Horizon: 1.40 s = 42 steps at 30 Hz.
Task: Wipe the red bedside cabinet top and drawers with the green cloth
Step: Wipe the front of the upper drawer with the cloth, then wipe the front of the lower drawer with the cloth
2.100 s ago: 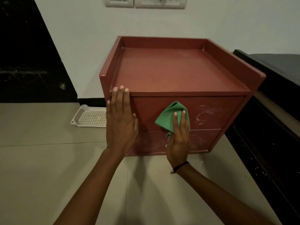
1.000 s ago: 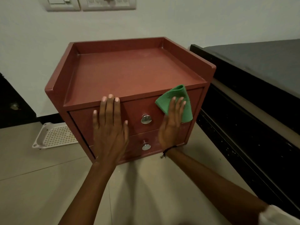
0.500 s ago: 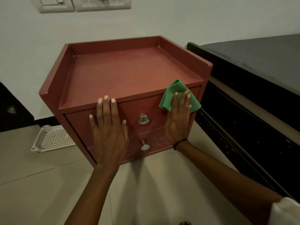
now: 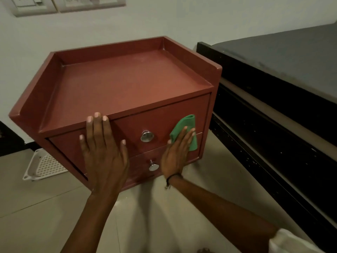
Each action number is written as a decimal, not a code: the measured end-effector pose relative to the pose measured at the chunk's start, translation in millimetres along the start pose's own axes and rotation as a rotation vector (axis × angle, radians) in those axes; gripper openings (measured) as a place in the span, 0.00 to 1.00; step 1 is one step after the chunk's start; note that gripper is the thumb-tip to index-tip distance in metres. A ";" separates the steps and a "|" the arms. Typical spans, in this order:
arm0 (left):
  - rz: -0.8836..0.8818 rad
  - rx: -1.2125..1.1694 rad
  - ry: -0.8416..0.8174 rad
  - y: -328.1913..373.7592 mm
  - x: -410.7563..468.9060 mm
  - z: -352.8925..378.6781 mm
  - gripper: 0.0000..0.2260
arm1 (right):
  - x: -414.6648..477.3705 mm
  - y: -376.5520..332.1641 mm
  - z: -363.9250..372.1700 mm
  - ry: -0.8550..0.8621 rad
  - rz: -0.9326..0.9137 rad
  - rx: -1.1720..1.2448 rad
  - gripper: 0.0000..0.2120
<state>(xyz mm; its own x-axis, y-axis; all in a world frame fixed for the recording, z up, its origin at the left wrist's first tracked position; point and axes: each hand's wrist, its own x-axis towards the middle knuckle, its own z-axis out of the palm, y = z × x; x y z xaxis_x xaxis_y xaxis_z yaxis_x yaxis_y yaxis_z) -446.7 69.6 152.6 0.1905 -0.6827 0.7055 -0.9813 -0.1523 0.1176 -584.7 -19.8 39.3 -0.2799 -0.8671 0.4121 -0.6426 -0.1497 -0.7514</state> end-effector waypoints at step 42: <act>0.073 0.031 -0.226 -30.7 -43.3 -6.8 0.34 | -56.4 19.4 -34.0 -0.304 -0.515 -0.102 0.38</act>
<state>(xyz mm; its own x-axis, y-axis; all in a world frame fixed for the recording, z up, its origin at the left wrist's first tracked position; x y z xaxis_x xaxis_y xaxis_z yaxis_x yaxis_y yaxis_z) -425.0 108.7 123.2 0.1234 -0.8350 0.5362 -0.9921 -0.1158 0.0479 -605.6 42.4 19.0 0.2921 -0.7943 0.5328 -0.7105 -0.5531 -0.4350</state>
